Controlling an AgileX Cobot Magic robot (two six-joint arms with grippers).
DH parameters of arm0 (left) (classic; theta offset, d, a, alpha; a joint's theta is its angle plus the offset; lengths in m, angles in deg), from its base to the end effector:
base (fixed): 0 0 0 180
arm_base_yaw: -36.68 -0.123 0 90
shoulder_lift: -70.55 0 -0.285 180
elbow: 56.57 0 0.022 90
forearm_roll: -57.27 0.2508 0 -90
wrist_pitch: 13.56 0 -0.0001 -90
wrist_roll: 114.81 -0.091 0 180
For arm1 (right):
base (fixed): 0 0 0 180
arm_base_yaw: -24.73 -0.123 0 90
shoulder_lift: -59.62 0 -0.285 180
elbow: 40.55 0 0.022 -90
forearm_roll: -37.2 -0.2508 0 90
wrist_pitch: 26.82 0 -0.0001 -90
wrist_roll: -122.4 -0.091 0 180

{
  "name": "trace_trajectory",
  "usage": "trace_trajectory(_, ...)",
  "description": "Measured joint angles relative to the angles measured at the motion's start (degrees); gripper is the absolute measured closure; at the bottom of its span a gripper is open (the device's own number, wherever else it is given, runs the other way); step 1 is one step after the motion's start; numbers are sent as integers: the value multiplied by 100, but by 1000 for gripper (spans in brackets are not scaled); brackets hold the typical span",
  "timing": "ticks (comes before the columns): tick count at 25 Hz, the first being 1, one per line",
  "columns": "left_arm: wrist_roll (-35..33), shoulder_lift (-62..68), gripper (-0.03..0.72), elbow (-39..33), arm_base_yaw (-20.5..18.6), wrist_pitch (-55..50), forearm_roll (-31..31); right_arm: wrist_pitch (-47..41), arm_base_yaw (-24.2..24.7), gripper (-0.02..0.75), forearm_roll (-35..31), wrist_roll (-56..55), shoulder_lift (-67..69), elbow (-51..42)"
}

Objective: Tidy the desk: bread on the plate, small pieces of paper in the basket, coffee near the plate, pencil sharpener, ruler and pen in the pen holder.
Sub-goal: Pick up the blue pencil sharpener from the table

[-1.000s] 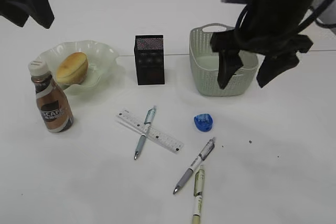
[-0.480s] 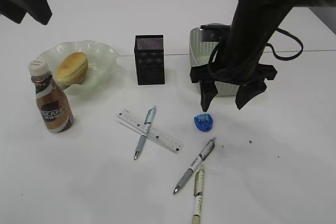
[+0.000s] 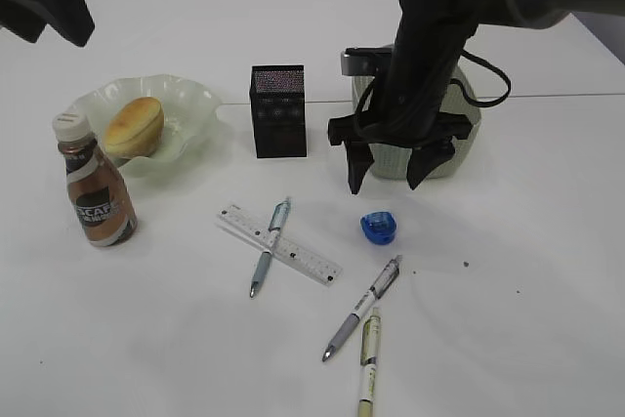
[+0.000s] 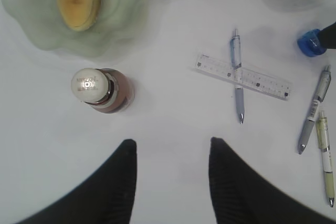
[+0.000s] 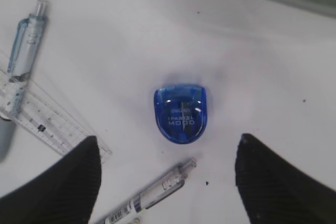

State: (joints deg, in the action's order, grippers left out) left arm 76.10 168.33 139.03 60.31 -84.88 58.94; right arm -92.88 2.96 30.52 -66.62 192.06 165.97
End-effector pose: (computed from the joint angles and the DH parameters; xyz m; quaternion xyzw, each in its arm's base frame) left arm 0.2984 -0.1278 0.3798 0.1092 0.9671 -0.0542 0.2232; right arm 0.4164 0.1767 0.1961 -0.0908 0.9919 0.0713 0.0528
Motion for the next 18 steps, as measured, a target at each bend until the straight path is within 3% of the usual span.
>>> trace_trajectory(18, -35, 0, 358, 0, 0, 0, 94, -231, -94, 155, 262, 71, 643, 292)
